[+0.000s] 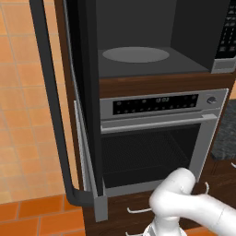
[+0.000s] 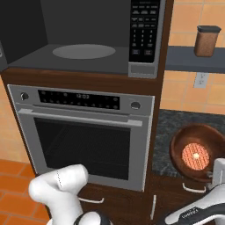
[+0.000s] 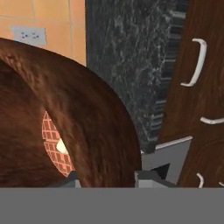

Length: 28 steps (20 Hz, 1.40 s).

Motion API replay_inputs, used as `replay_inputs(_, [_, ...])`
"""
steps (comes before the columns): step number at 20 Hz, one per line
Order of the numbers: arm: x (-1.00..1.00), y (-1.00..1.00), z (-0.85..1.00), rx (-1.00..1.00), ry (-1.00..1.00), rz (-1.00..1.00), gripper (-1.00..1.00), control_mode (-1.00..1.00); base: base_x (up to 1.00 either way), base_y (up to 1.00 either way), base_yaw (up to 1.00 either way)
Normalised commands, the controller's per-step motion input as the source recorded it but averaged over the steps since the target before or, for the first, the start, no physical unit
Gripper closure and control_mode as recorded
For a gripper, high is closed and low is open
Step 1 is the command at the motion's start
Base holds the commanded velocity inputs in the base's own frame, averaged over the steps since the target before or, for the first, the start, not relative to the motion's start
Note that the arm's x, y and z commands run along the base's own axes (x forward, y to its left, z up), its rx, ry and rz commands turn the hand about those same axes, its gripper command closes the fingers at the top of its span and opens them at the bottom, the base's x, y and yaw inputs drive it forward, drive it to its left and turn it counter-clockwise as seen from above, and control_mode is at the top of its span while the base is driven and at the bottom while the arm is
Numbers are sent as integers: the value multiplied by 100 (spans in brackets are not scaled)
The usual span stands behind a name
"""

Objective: Open the microwave, place the bowl with waffle inside the microwave, then close the microwave door and turn it on.

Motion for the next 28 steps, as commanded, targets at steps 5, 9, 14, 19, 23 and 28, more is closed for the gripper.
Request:
replay_inputs(5, [-100, 100, 98, -23, -10, 0, 100, -100, 0, 0, 0])
replay_inputs(9, [-65, 100, 60, -40, 4, 0, 100, -100, 0, 0, 0])
replay_inputs(14, [-13, 100, 1, -44, 7, -1, 100, -100, 0, 0, 0])
replay_inputs(19, [-12, 100, 74, -20, 9, -3, 100, -100, 0, 0, 0])
replay_inputs(23, [-8, 100, 97, -7, 21, 0, 100, -100, 0, 0, 0])
replay_inputs(28, [-1, 100, 95, -2, 23, 1, 100, -100, 0, 0, 0])
